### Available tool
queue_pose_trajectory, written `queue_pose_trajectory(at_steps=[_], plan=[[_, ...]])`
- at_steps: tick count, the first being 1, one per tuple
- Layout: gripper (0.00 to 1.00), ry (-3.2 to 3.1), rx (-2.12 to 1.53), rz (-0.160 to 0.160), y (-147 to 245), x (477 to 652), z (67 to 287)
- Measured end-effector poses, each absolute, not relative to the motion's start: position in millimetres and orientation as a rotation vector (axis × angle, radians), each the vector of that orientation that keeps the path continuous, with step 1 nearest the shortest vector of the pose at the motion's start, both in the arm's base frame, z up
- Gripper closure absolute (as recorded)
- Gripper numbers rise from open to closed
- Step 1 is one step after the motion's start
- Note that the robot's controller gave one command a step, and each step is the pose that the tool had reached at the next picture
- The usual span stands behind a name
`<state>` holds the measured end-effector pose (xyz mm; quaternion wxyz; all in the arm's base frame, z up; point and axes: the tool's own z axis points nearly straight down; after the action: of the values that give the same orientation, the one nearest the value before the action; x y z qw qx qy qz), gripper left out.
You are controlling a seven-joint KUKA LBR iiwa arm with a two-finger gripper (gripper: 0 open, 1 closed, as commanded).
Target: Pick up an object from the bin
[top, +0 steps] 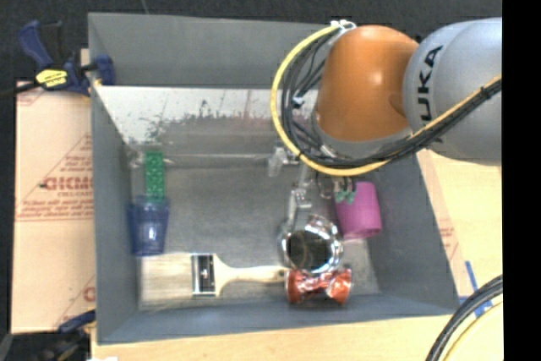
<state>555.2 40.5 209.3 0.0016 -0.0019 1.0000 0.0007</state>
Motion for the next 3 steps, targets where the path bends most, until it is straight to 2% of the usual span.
queue_pose_trajectory(at_steps=[1, 2, 3], plan=[[0.0, 3.124, -0.255, -0.001, -24.4, 559.3, 75.9], [0.0, 3.097, -0.408, 0.0, -24.2, 553.9, 136.3], [0.0, 3.121, -0.276, -0.001, -27.8, 558.0, 62.8]])
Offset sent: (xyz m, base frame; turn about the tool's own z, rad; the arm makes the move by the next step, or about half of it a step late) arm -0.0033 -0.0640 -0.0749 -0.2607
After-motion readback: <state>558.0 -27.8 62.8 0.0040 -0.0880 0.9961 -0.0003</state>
